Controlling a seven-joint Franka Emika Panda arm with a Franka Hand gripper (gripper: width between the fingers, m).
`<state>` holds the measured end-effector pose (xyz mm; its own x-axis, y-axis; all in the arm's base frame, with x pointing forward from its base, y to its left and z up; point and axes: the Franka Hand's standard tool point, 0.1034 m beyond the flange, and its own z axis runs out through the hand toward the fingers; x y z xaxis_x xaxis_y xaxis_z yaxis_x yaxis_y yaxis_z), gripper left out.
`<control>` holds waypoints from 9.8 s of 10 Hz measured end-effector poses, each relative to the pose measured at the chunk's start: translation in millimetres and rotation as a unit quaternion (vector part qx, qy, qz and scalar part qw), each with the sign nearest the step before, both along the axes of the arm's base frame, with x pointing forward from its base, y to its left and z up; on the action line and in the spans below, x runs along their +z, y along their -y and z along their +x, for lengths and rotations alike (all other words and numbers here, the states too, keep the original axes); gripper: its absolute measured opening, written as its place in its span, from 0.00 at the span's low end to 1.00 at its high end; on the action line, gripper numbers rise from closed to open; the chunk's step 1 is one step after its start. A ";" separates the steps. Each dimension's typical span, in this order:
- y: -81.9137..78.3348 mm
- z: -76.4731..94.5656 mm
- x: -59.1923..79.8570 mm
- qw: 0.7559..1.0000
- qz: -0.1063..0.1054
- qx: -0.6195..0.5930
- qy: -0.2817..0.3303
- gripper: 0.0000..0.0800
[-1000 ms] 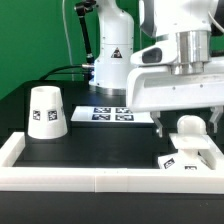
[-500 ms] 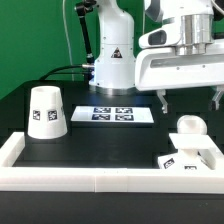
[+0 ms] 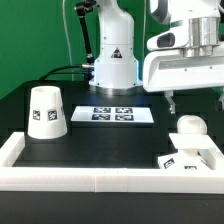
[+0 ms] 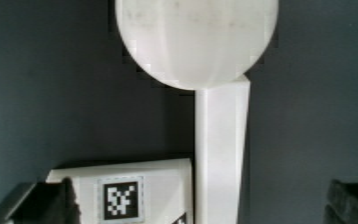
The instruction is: Assemble lamp
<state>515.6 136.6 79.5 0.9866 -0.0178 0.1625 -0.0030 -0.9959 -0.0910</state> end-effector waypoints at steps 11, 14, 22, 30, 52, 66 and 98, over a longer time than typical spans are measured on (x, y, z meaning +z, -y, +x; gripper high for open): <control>-2.0 -23.6 -24.5 0.940 -0.028 0.026 -0.339 0.87; -0.6 -24.6 -33.2 0.906 -0.033 0.030 -0.421 0.87; -6.1 -37.6 -61.4 0.865 -0.041 0.041 -0.499 0.87; -4.0 -41.3 -67.1 0.865 -0.041 0.039 -0.498 0.72; 67.9 64.3 56.3 0.997 -0.012 0.060 -0.039 0.72; 52.6 90.8 63.9 0.973 -0.056 0.150 0.167 0.72; 54.8 95.2 58.2 0.967 -0.065 0.173 0.174 0.87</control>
Offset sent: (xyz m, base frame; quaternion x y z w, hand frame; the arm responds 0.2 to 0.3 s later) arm -0.0081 0.0053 -0.0134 -0.0047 -0.1747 0.0091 0.9846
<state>610.8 81.9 137.7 0.8148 0.3468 0.4645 0.3407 -0.9348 0.1001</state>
